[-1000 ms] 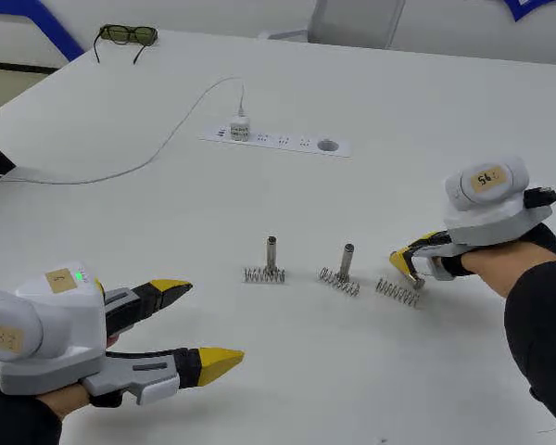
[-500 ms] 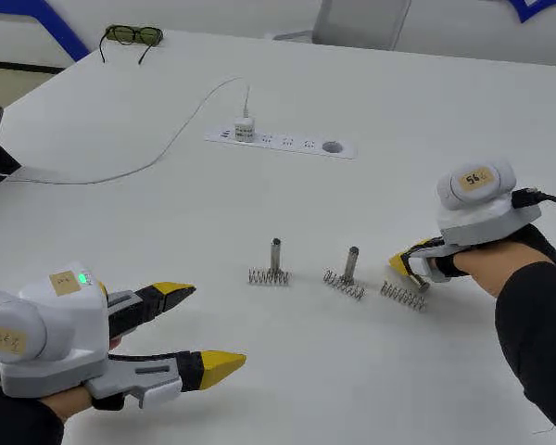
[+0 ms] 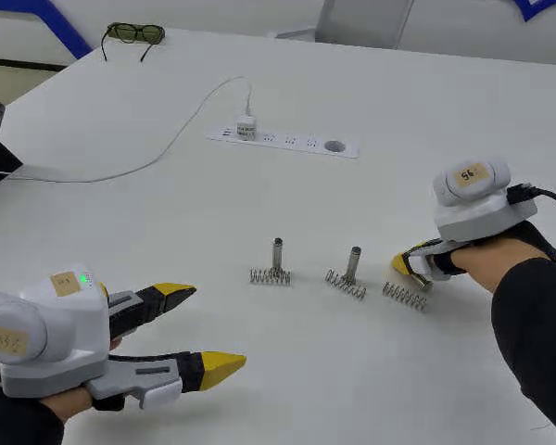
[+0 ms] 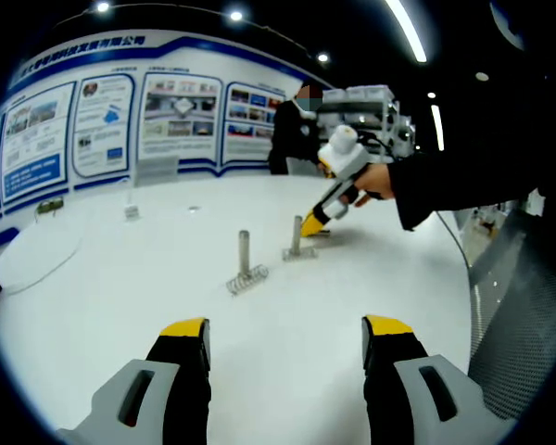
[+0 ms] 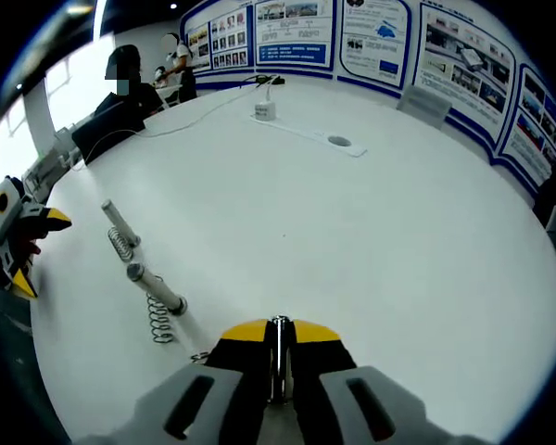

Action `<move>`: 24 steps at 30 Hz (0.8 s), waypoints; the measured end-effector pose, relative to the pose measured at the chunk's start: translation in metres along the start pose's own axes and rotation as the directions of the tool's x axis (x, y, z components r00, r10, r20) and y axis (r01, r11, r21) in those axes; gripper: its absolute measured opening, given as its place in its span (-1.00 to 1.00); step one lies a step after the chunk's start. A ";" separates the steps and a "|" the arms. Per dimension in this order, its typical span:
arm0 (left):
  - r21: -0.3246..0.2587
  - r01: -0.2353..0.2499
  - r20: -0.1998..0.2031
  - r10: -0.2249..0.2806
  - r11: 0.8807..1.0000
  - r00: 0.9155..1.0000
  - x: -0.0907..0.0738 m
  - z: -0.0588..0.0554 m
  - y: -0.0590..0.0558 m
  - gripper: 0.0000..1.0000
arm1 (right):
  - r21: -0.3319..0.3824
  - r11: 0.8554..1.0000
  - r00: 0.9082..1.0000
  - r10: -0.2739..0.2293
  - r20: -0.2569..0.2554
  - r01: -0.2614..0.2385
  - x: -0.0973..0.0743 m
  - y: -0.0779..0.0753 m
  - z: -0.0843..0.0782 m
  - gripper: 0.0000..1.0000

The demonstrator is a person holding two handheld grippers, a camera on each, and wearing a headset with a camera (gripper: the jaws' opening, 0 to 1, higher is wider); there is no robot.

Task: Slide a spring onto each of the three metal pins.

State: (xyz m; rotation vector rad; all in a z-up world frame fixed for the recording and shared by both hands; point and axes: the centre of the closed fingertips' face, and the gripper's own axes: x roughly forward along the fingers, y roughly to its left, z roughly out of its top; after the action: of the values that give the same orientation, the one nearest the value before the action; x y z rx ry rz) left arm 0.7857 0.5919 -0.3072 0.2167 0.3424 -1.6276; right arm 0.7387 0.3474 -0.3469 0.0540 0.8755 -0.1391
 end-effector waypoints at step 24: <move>0.004 -0.014 0.020 0.014 1.000 1.000 -0.002 0.008 0.005 0.33 | 0.023 1.000 0.996 -0.006 0.094 0.004 -0.018 0.006 0.014 -0.83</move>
State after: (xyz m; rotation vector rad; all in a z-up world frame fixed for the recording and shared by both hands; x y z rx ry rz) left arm 0.7912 0.5906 -0.2997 0.2055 0.3222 -1.6156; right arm 0.7389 0.3534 -0.3235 0.0663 0.7806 -0.1548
